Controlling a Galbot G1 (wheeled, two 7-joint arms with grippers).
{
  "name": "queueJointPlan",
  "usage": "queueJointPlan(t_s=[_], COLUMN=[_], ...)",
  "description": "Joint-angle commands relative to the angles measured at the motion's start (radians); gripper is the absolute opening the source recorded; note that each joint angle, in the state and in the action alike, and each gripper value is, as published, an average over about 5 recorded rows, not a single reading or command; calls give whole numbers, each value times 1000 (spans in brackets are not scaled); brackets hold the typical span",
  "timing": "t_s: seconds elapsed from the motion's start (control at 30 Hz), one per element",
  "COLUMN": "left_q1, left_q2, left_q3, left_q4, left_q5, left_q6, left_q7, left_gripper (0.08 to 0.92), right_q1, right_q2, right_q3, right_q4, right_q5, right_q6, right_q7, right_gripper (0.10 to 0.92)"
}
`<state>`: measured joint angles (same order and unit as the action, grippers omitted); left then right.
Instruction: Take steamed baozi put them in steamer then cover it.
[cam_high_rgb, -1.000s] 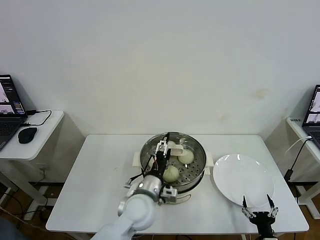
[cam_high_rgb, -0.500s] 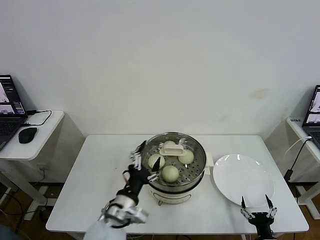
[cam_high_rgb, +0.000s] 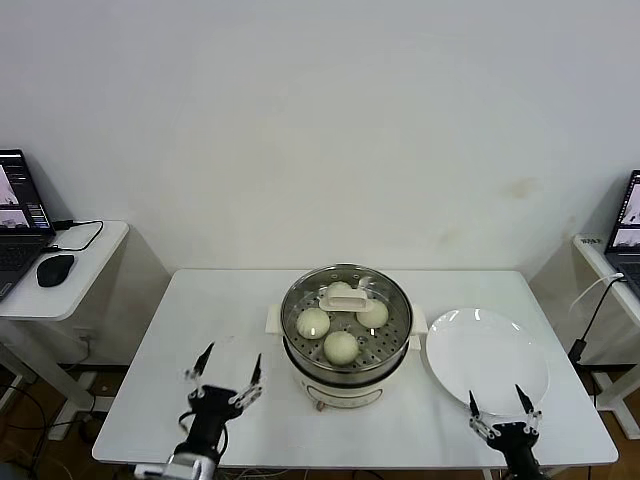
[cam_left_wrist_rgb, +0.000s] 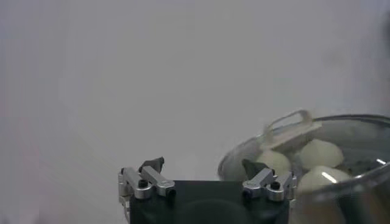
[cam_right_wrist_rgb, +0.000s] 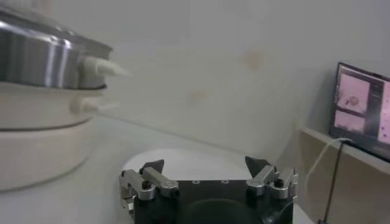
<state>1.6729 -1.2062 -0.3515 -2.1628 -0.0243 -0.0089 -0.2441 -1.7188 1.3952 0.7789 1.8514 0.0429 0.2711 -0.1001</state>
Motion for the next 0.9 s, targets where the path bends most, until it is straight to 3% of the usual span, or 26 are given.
queueJointPlan(t_s=[0.03,0.57,0.9], left_q1=[165,224,222], left_q2=[-83,-90,-93], left_q3=[-115,-125,-108], left_q4=[149,124,118], left_q5=[-234,-232,-219], left_q6=[-217,-184,-173], left_q7=[-38,47,53], left_gripper=[823,823,823], right_q1=[-89,-127,-139], right_q2=[-67,-84,-85], right_q3=[-81,-114,-123], right_q4=[51,102,111], right_q5=[108,184,168], right_q6=[-3,-63,-70], right_q7=[-13,-35,-34], right_gripper=[823,823,823])
